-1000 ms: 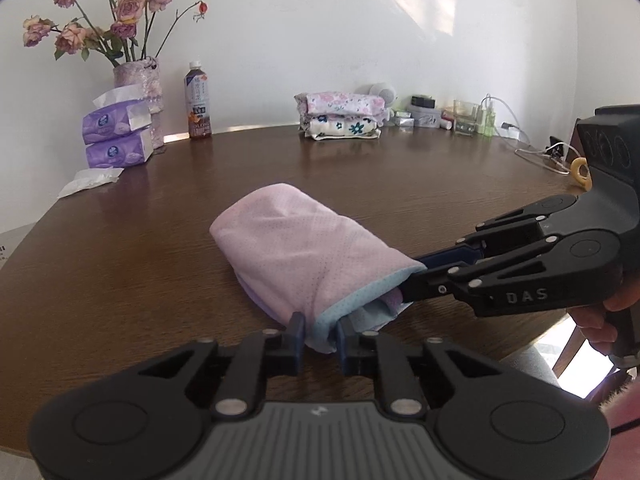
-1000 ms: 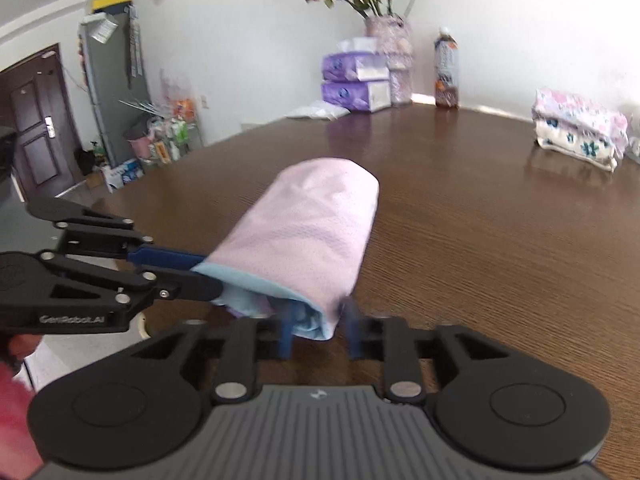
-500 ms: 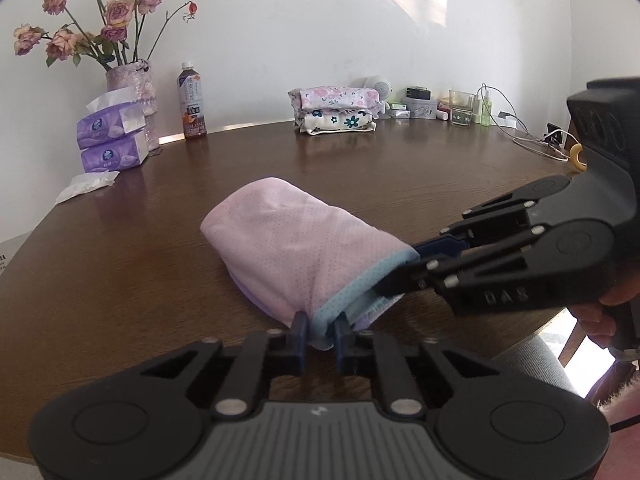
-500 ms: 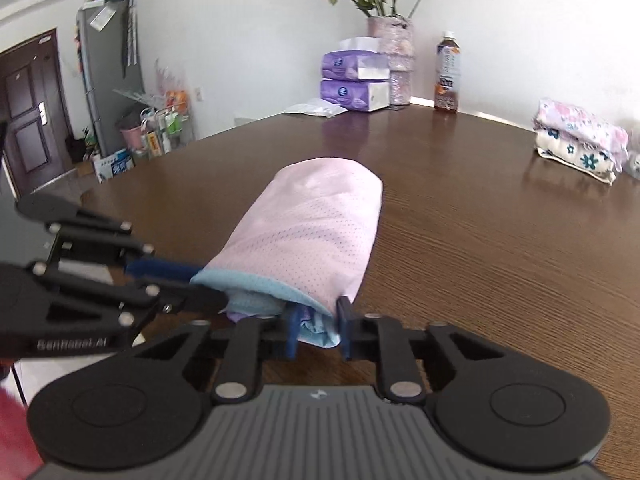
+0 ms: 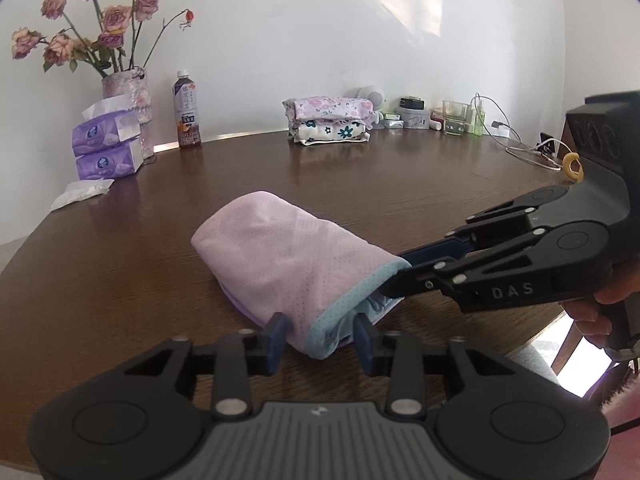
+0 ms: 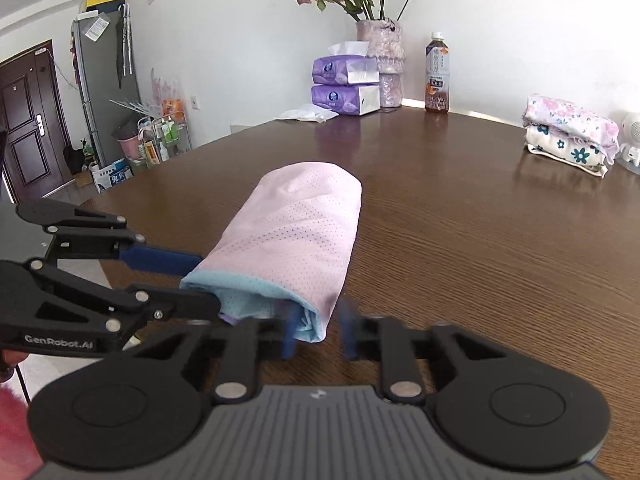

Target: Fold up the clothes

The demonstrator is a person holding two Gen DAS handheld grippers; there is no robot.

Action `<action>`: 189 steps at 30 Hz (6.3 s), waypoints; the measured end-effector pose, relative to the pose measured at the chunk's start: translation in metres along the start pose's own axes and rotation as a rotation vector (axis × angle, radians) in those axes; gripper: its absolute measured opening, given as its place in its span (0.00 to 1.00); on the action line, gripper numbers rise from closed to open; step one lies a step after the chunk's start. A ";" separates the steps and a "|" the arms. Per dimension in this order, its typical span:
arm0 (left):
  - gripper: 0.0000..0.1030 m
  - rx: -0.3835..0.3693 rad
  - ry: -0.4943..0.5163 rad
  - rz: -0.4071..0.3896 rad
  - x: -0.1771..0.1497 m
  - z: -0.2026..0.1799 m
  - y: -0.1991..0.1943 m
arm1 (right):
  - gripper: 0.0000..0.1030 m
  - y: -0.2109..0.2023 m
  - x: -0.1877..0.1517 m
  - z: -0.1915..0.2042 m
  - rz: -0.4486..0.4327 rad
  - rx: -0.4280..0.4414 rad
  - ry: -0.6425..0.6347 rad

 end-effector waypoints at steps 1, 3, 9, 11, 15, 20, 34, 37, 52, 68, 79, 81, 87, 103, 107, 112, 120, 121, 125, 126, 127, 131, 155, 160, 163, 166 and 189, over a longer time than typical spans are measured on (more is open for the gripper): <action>0.12 -0.006 0.004 0.003 0.000 0.000 0.002 | 0.12 0.001 0.001 -0.001 -0.001 -0.011 -0.001; 0.12 -0.020 0.014 0.007 0.003 -0.003 0.004 | 0.13 0.001 0.002 -0.006 -0.006 -0.026 0.013; 0.17 -0.085 0.098 0.021 0.014 -0.025 0.020 | 0.24 -0.019 0.002 -0.036 -0.043 -0.092 0.103; 0.19 -0.117 0.111 0.021 0.019 -0.033 0.028 | 0.25 -0.026 0.000 -0.049 -0.051 -0.131 0.133; 0.38 -0.208 0.122 0.020 0.026 -0.046 0.037 | 0.26 -0.039 -0.003 -0.067 -0.068 -0.158 0.205; 0.42 -0.242 0.055 -0.009 0.030 -0.019 0.019 | 0.33 -0.047 -0.004 -0.068 -0.086 -0.087 0.246; 0.59 -0.241 -0.135 -0.055 0.048 0.102 0.046 | 0.42 -0.013 0.007 -0.018 -0.003 0.058 0.236; 0.50 -0.323 -0.150 -0.036 0.046 0.110 0.059 | 0.28 -0.011 0.006 -0.016 0.007 0.070 0.244; 0.14 -0.527 -0.297 0.026 0.024 0.100 0.057 | 0.31 -0.027 0.009 -0.076 -0.055 -0.091 0.348; 0.23 -0.546 -0.047 0.032 0.043 -0.039 0.063 | 0.39 -0.061 -0.010 -0.090 -0.097 -0.234 0.316; 0.37 -0.480 0.002 0.026 0.022 -0.017 0.022 | 0.46 -0.076 -0.021 -0.044 -0.104 -0.155 0.197; 0.37 -0.438 0.013 0.001 0.019 -0.008 0.012 | 0.48 -0.072 -0.020 -0.030 -0.100 -0.137 0.149; 0.40 -0.275 0.145 -0.059 0.030 -0.009 0.015 | 0.48 -0.045 -0.014 -0.005 -0.042 -0.190 0.032; 0.18 -0.145 0.337 -0.026 0.033 -0.028 0.054 | 0.29 -0.033 -0.017 -0.006 -0.002 -0.231 0.037; 0.20 -0.161 0.287 -0.019 0.032 -0.020 0.050 | 0.30 -0.035 -0.017 -0.006 -0.011 -0.225 0.040; 0.52 -0.214 0.302 -0.058 0.033 -0.026 0.032 | 0.32 -0.041 -0.016 -0.004 -0.027 -0.229 0.027; 0.57 -0.169 0.394 -0.076 0.035 -0.049 0.042 | 0.32 -0.035 -0.017 0.000 -0.019 -0.264 -0.009; 0.56 -0.170 0.389 -0.074 0.034 -0.049 0.044 | 0.32 -0.035 -0.018 -0.001 -0.017 -0.269 -0.008; 0.55 -0.156 0.364 -0.068 0.033 -0.045 0.046 | 0.32 -0.036 -0.018 -0.004 -0.018 -0.260 0.005; 0.54 -0.152 0.355 -0.067 0.033 -0.042 0.046 | 0.32 -0.036 -0.018 -0.004 -0.017 -0.259 0.003; 0.52 -0.149 0.345 -0.063 0.033 -0.040 0.047 | 0.32 -0.036 -0.018 -0.004 -0.017 -0.259 0.002; 0.40 -0.147 0.316 -0.041 0.031 -0.032 0.051 | 0.32 -0.034 -0.018 -0.005 -0.014 -0.254 0.007; 0.08 -0.153 0.253 -0.035 0.026 -0.023 0.055 | 0.20 -0.033 -0.021 -0.002 -0.016 -0.247 0.031; 0.20 -0.149 0.240 -0.042 0.025 -0.023 0.052 | 0.20 -0.037 -0.024 -0.003 -0.019 -0.241 0.045; 0.30 -0.158 0.217 -0.049 0.023 -0.017 0.046 | 0.20 -0.044 -0.024 -0.005 -0.035 -0.231 0.067; 0.29 -0.148 0.212 -0.052 0.023 -0.015 0.049 | 0.19 -0.042 -0.025 -0.005 -0.031 -0.234 0.064; 0.20 -0.255 0.029 -0.083 0.052 -0.003 0.045 | 0.34 -0.034 -0.002 -0.034 -0.065 -0.139 0.285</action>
Point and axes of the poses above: each gripper's, at about its wrist camera, not at the fingertips, and y roughly the way its jaws point, z to its left, x to its top, the point moved 4 cm from there along y, roughly the way its jaws point, and after that the axes turned 1 degree about y, right-handed, at the moved point
